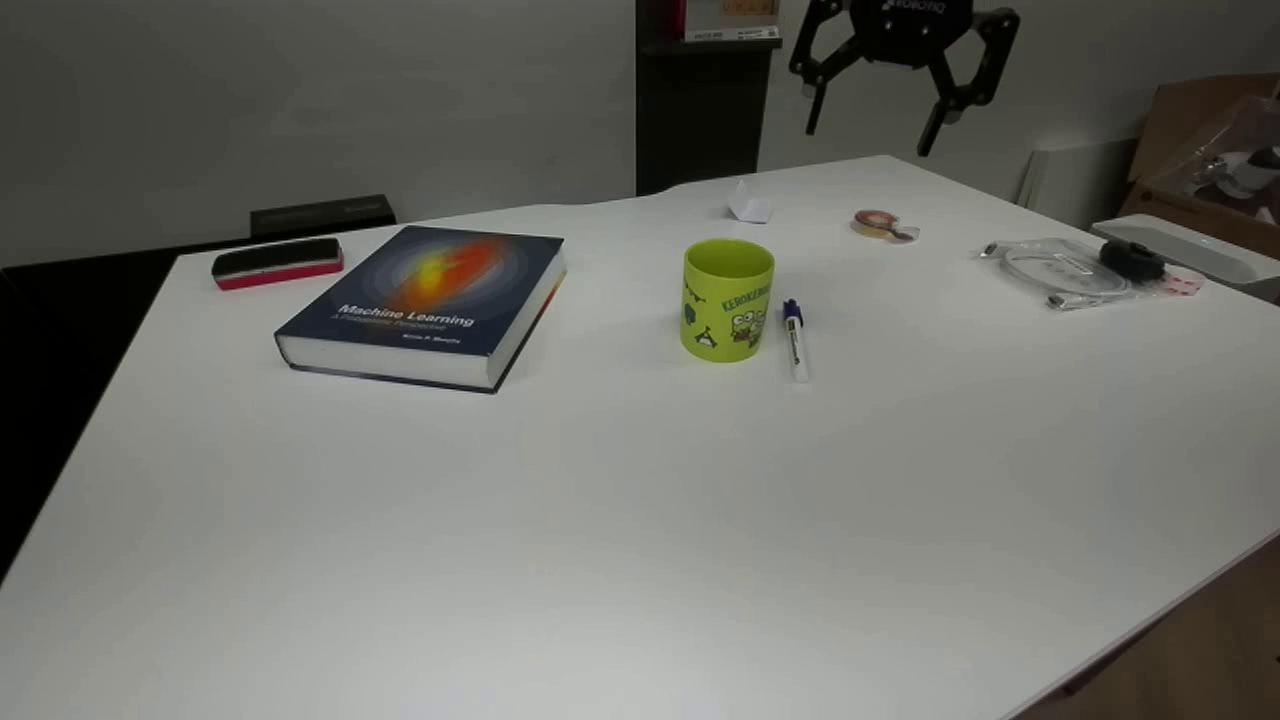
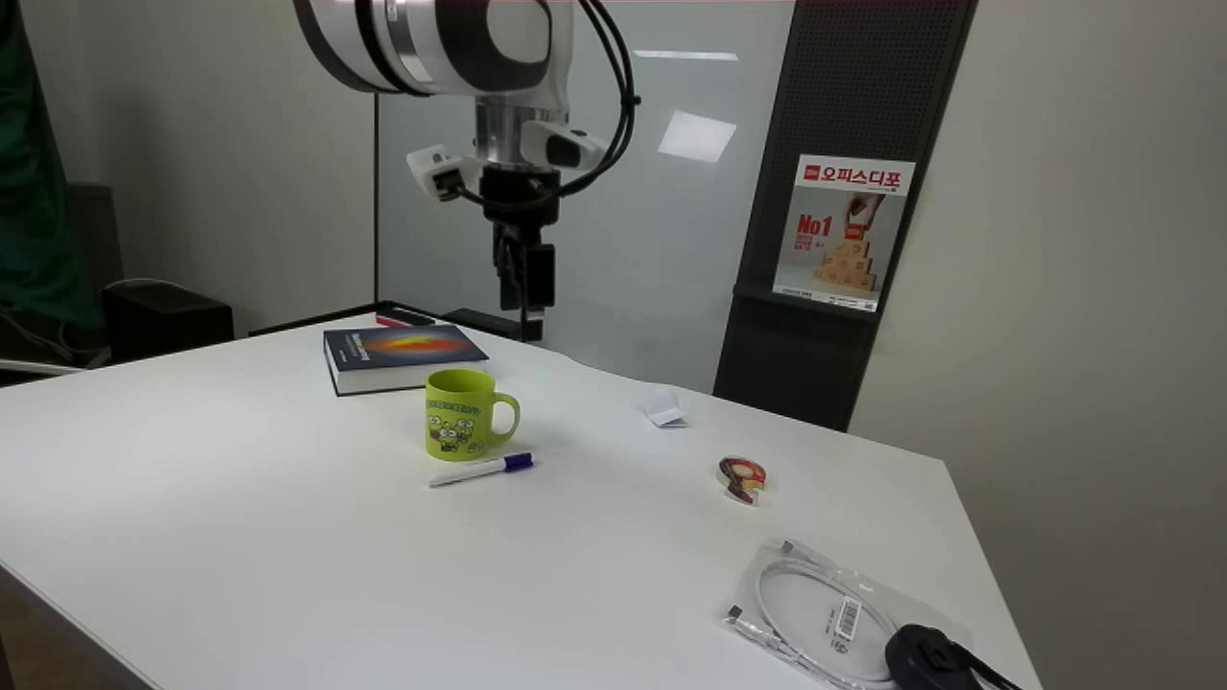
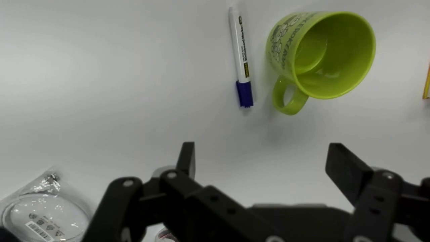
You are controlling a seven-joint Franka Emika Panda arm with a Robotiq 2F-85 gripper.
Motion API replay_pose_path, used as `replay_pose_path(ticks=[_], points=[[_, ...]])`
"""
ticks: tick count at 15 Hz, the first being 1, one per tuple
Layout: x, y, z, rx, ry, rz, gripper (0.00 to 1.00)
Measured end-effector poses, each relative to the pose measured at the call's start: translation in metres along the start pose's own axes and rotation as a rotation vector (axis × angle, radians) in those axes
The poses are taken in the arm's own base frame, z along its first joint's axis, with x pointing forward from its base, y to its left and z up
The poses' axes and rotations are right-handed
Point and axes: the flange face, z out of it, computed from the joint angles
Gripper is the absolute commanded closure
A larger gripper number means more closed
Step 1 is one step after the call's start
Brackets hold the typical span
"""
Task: Put the marker in the green cup
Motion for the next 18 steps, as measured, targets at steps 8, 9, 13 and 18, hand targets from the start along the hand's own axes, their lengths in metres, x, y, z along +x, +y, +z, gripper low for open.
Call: replay_pose_path(ticks=[8, 9, 13, 18], points=[[-0.013, 0.02, 0.021, -0.033, -0.025, 0.086, 0.0], [-0.012, 0.02, 0.021, -0.028, -0.024, 0.05, 0.0], [-0.012, 0.018, 0.036, 0.042, -0.036, -0.093, 0.0], [-0.022, 0.019, 0.075, 0.065, -0.097, -0.169, 0.0]])
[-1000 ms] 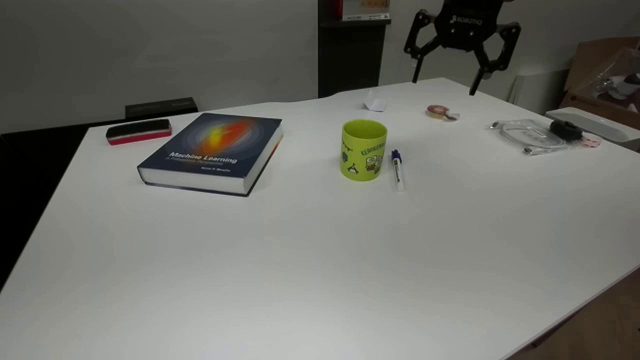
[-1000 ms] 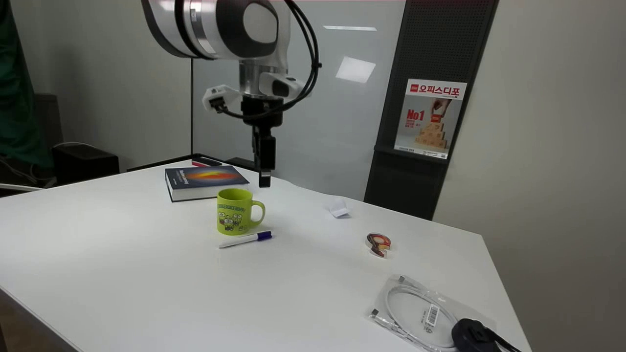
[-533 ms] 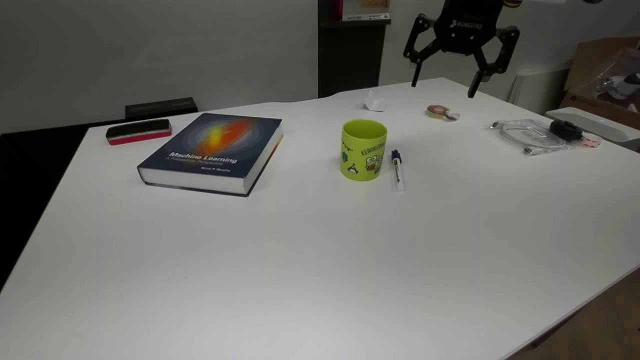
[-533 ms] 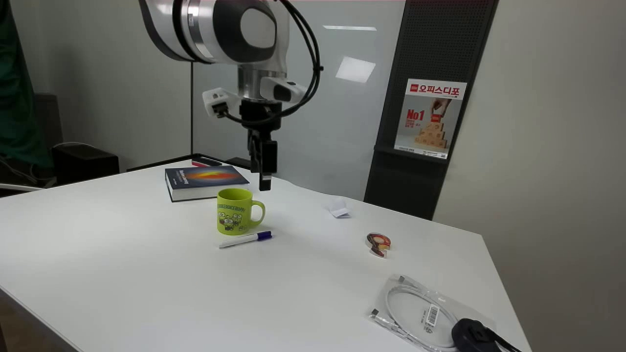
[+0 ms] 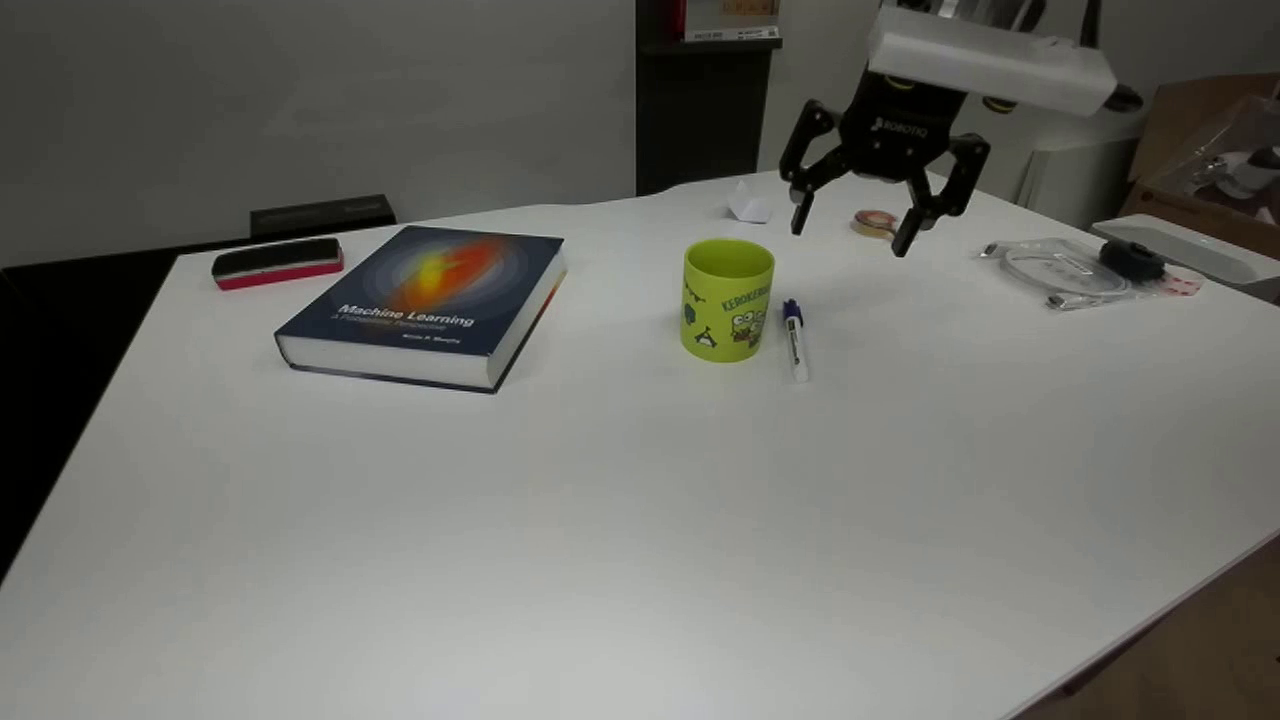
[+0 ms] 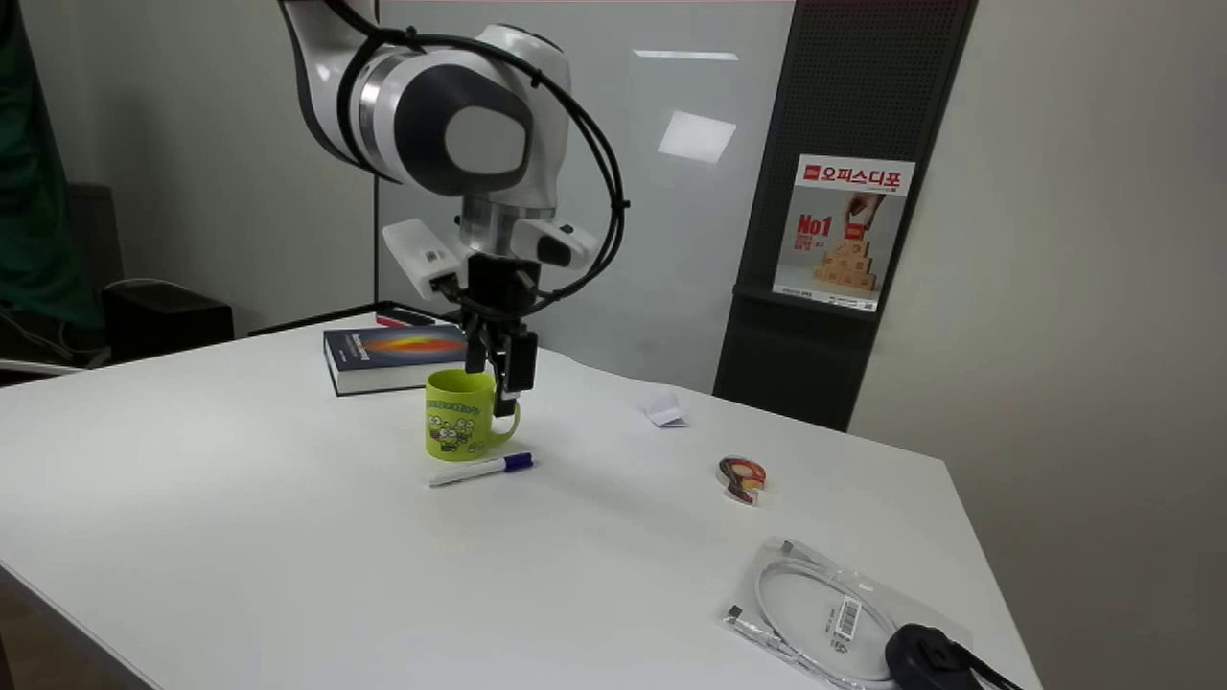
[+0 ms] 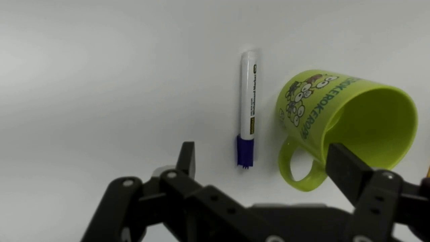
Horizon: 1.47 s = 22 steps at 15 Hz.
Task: Put the marker in the green cup
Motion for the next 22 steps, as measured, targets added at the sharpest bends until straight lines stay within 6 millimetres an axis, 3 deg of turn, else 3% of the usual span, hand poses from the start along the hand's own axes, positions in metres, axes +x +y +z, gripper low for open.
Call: replay_pose_path(ticks=[11, 22], points=[[-0.004, 0.025, 0.043, -0.049, -0.063, 0.013, 0.0], [0.0, 0.049, 0.059, -0.083, -0.079, 0.047, 0.0]])
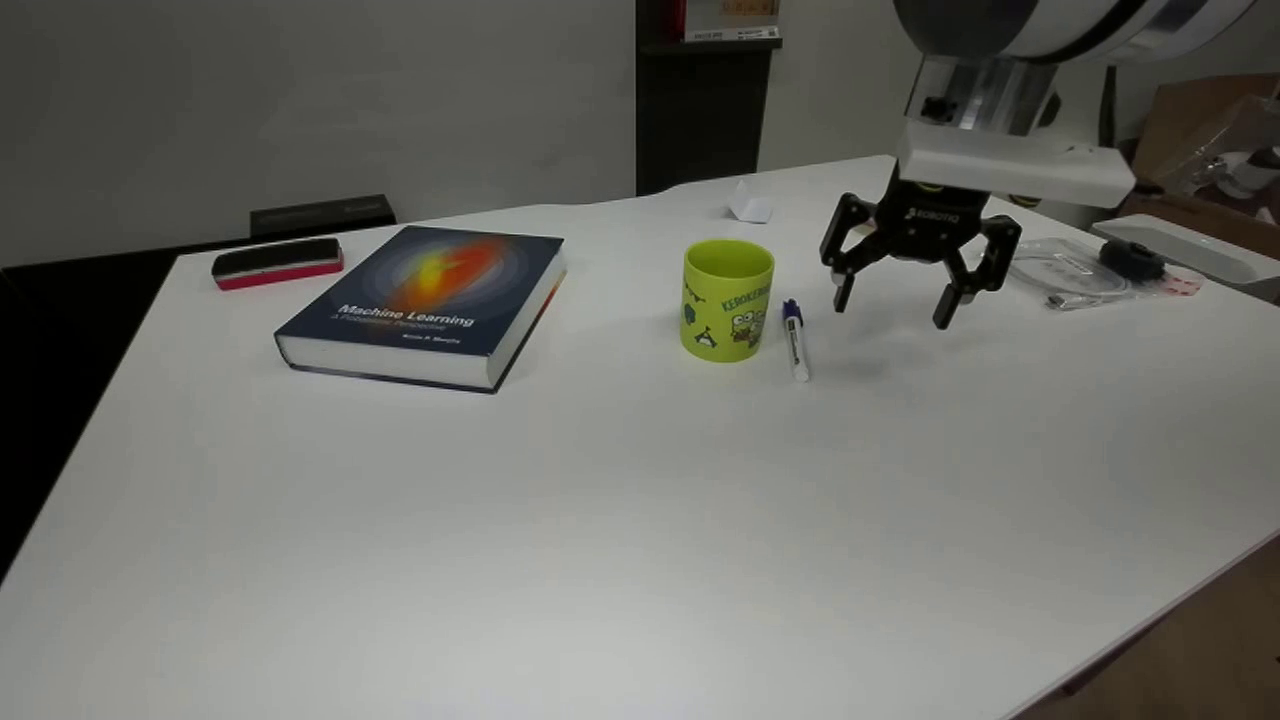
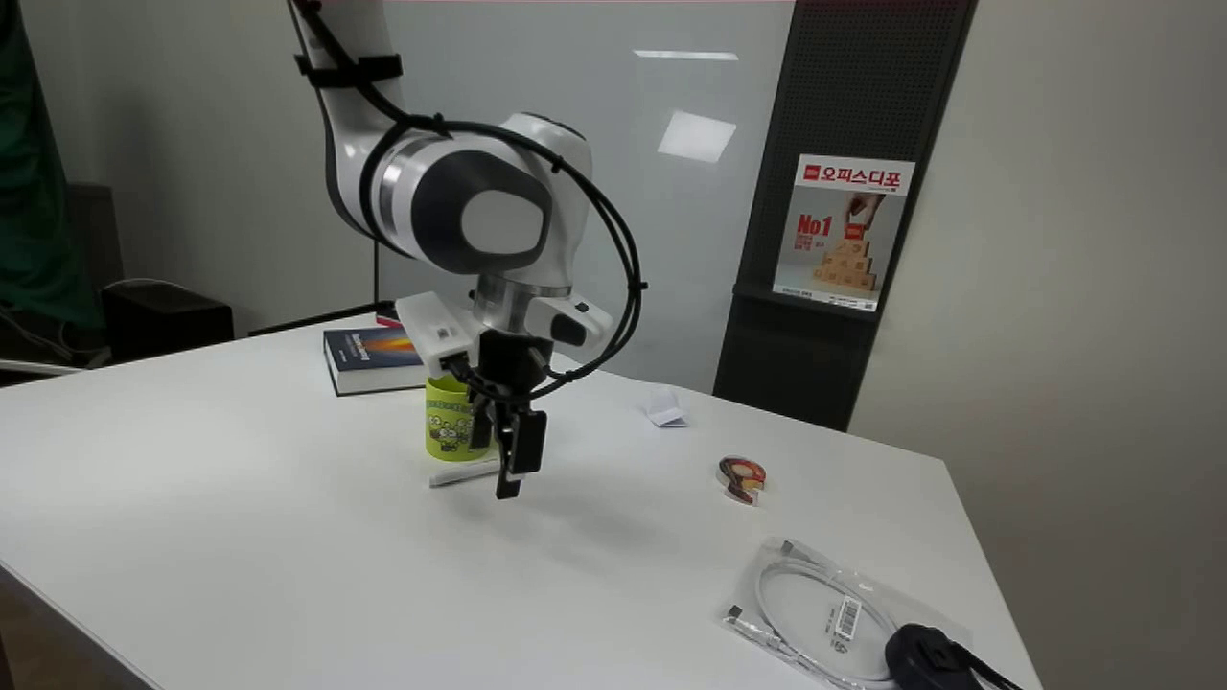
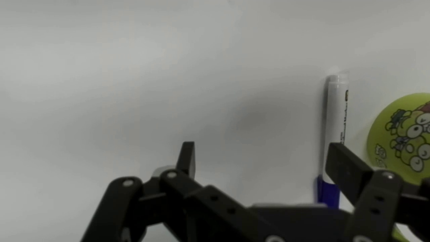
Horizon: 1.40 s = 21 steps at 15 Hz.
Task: Put the marker in the green cup
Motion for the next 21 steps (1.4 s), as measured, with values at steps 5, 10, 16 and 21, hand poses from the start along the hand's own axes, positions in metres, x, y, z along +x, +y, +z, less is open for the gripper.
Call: replay_pose_path(ticks=[5, 10, 16, 21], points=[[0.001, -0.013, 0.003, 0.0, 0.004, -0.022, 0.0], [0.004, -0.023, 0.016, -0.006, 0.0, -0.036, 0.0], [0.012, -0.034, 0.029, -0.008, 0.002, -0.05, 0.0], [0.014, -0.043, 0.033, -0.012, 0.007, -0.072, 0.0]])
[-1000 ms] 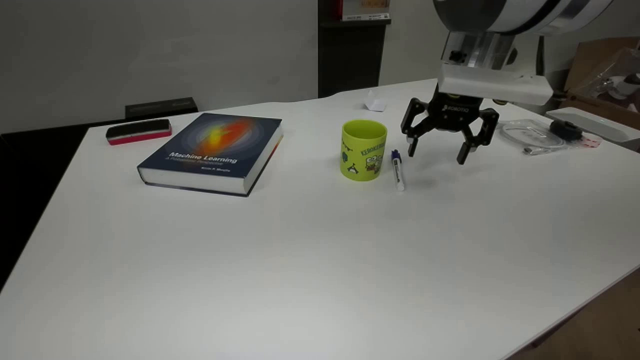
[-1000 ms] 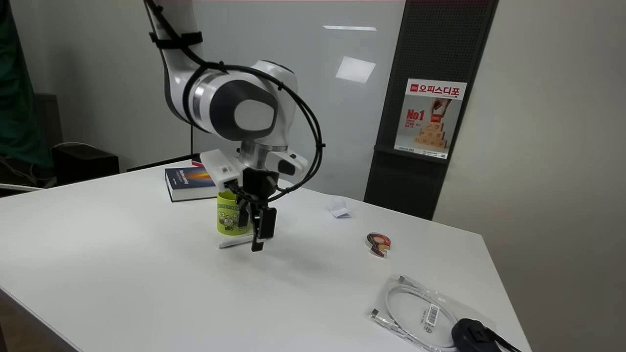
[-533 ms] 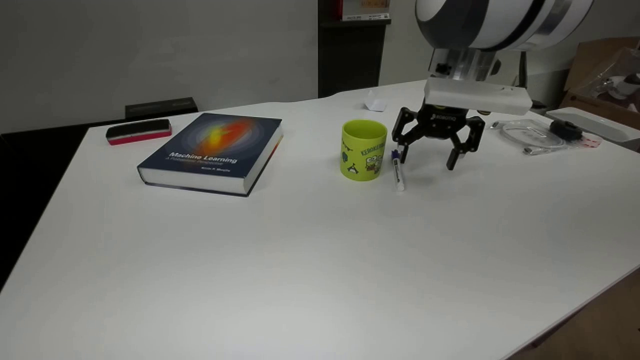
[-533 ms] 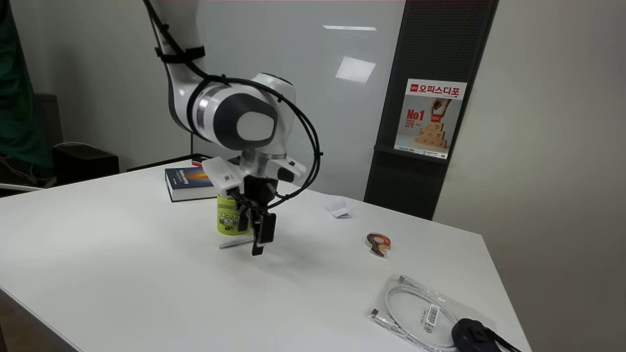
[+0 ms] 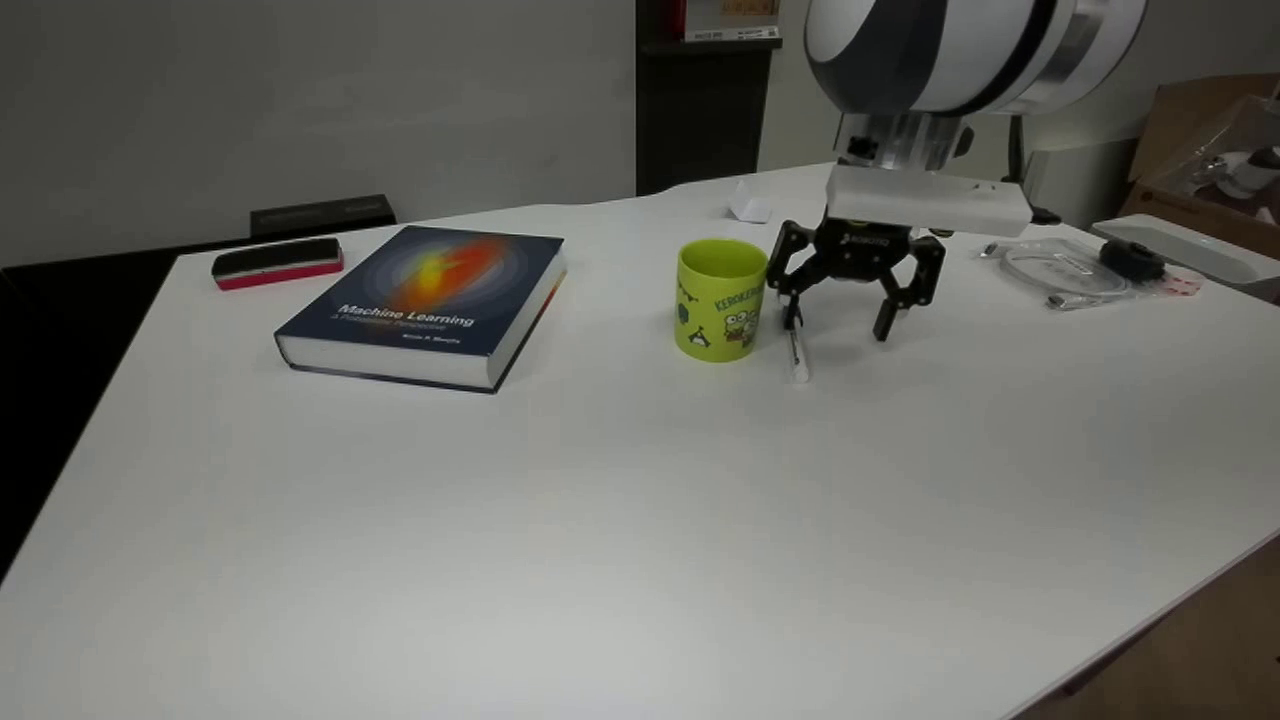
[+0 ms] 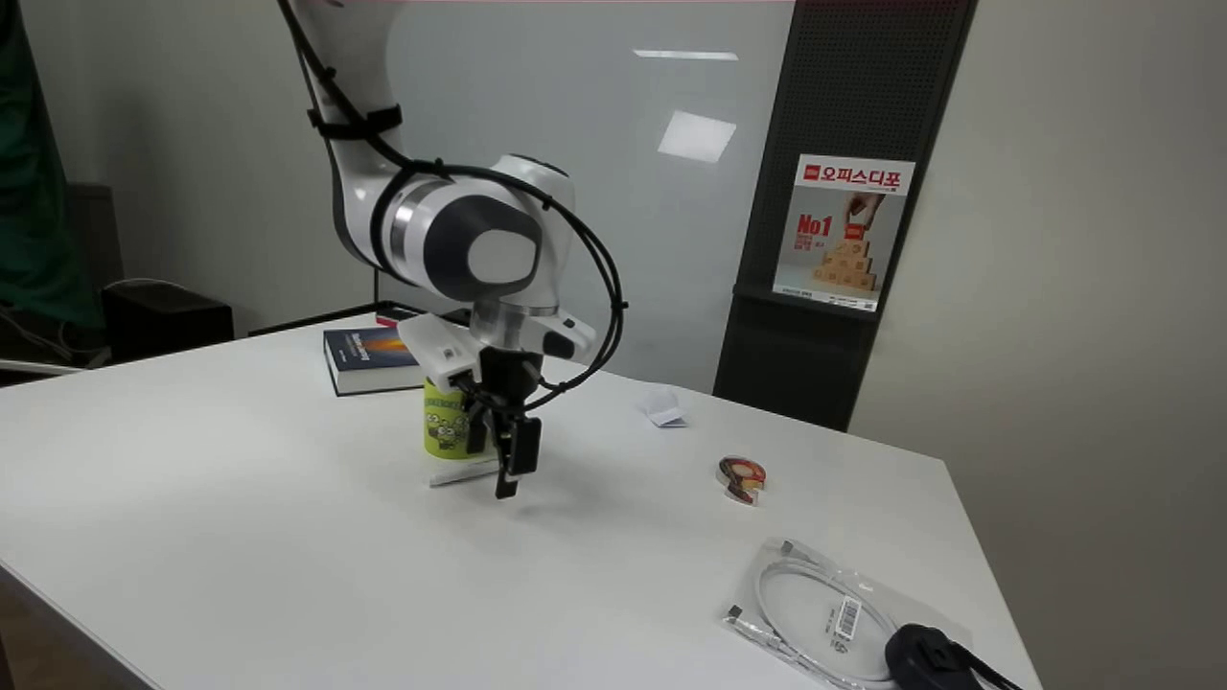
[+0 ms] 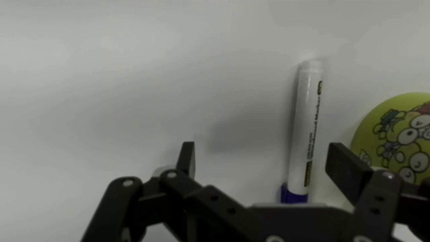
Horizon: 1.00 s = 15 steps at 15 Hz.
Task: Put the marker in the green cup
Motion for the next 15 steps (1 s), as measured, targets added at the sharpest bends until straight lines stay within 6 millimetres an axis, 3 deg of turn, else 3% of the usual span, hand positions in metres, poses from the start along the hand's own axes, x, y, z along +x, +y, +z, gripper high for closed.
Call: replay_pose_path(ticks=[6, 7, 8, 15], points=[[0.001, -0.008, 0.006, -0.003, -0.001, -0.016, 0.0], [0.001, -0.009, 0.008, -0.005, -0.001, -0.02, 0.09], [0.001, -0.01, 0.009, -0.007, 0.0, -0.025, 0.25], [0.001, -0.018, 0.01, -0.009, 0.004, -0.046, 0.75]])
